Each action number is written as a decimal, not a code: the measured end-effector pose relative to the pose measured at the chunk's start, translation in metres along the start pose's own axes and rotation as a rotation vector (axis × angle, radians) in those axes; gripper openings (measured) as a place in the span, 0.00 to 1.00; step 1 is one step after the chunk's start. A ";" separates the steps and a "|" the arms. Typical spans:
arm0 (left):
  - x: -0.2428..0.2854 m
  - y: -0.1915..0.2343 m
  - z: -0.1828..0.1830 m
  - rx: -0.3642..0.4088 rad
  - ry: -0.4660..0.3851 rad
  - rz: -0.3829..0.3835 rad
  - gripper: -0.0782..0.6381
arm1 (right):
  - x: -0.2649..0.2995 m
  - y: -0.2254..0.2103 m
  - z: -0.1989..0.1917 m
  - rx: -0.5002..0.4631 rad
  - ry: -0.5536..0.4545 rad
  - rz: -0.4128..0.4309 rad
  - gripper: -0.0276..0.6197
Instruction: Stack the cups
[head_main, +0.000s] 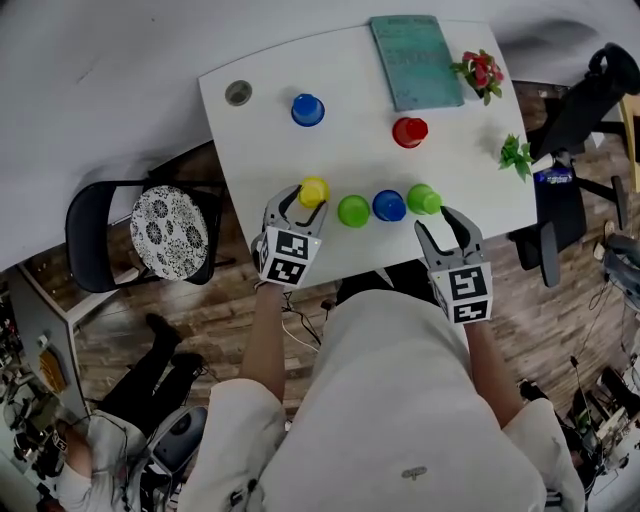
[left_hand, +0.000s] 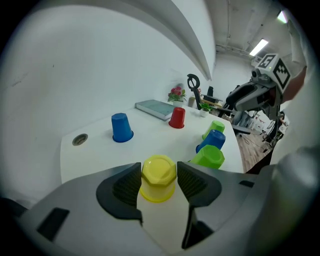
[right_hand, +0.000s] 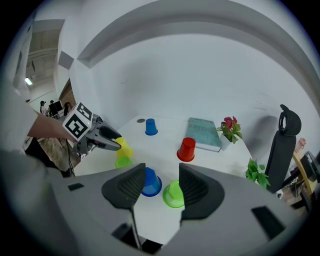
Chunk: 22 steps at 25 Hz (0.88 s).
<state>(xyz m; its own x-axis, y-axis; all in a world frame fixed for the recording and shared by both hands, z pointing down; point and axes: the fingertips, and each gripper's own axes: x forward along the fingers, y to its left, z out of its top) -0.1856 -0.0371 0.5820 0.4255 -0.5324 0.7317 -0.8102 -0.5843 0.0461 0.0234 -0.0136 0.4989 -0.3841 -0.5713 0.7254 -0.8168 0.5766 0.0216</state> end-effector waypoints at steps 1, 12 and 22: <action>0.001 -0.001 -0.002 0.010 0.009 0.003 0.43 | 0.000 -0.001 0.000 0.001 -0.003 -0.002 0.37; -0.013 -0.001 0.004 0.014 0.030 0.044 0.42 | 0.001 -0.007 0.016 0.028 -0.057 0.039 0.36; -0.050 -0.022 0.045 -0.035 -0.018 0.145 0.42 | 0.003 -0.032 0.029 0.001 -0.131 0.138 0.33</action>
<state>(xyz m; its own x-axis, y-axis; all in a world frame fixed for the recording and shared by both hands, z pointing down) -0.1709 -0.0254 0.5142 0.3097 -0.6211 0.7199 -0.8774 -0.4784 -0.0352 0.0356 -0.0511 0.4806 -0.5449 -0.5579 0.6260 -0.7528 0.6543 -0.0721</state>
